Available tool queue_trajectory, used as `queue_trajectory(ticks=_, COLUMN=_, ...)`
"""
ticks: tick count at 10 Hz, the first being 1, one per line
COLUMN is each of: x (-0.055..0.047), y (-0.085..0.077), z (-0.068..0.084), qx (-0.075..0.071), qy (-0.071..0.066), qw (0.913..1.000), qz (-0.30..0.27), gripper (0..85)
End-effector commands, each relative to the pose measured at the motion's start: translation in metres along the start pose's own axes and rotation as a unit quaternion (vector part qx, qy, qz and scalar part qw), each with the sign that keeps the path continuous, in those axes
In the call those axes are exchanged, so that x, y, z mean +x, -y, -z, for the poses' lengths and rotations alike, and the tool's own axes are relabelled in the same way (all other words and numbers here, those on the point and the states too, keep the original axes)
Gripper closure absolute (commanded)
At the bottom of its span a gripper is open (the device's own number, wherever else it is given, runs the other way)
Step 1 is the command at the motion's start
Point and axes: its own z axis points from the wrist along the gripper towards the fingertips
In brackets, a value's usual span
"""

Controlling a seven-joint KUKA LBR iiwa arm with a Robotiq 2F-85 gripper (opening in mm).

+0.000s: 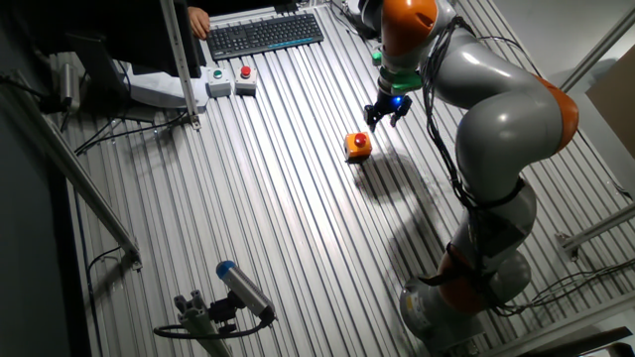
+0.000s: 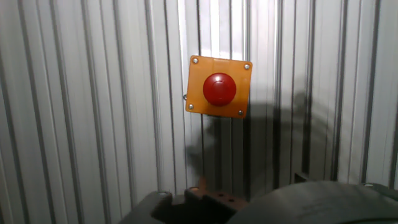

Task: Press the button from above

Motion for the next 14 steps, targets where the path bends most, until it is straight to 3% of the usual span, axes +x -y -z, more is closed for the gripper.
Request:
queue_trajectory(ticks=1, x=-0.0002, y=-0.0008, z=0.0004, qx=0.002, qy=-0.001, qw=1.0, qz=0.003, gripper=68.0)
queue_trajectory(ticks=14, x=-0.0012, y=-0.0005, z=-0.0012, qx=0.007, qy=0.009, qw=0.9999, qz=0.004, gripper=68.0)
